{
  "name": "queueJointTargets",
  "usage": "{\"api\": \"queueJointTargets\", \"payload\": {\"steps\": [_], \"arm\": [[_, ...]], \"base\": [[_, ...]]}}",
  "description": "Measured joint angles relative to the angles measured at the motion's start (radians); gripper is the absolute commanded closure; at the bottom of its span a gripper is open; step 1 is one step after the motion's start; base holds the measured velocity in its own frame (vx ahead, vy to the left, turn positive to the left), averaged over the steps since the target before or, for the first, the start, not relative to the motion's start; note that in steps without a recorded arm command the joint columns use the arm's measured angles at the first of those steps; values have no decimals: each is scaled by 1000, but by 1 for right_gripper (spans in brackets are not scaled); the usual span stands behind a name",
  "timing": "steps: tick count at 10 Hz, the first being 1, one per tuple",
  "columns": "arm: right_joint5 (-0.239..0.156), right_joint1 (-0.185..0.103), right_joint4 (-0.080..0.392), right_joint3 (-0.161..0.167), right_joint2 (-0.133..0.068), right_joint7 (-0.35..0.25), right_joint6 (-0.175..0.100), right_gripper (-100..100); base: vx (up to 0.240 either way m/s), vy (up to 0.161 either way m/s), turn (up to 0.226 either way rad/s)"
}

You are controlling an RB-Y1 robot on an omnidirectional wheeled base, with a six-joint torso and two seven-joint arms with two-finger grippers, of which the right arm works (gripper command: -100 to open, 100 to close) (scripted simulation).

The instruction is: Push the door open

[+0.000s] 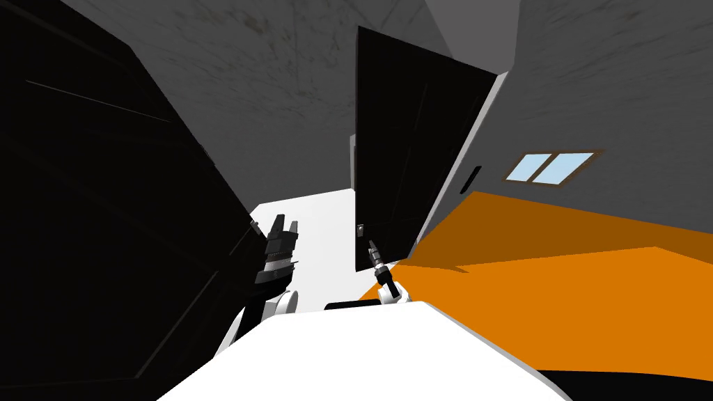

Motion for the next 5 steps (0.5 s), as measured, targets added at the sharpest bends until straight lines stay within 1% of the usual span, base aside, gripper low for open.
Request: {"api": "queueJointTargets", "payload": {"steps": [1,2,5], "arm": [[-1,-5,10,-2,-4,1,-5,-100],[-2,-3,7,-3,-8,1,-7,-100],[-4,-7,16,-9,-11,6,-17,-100]], "base": [[183,27,16],[181,27,27],[200,53,25]]}}
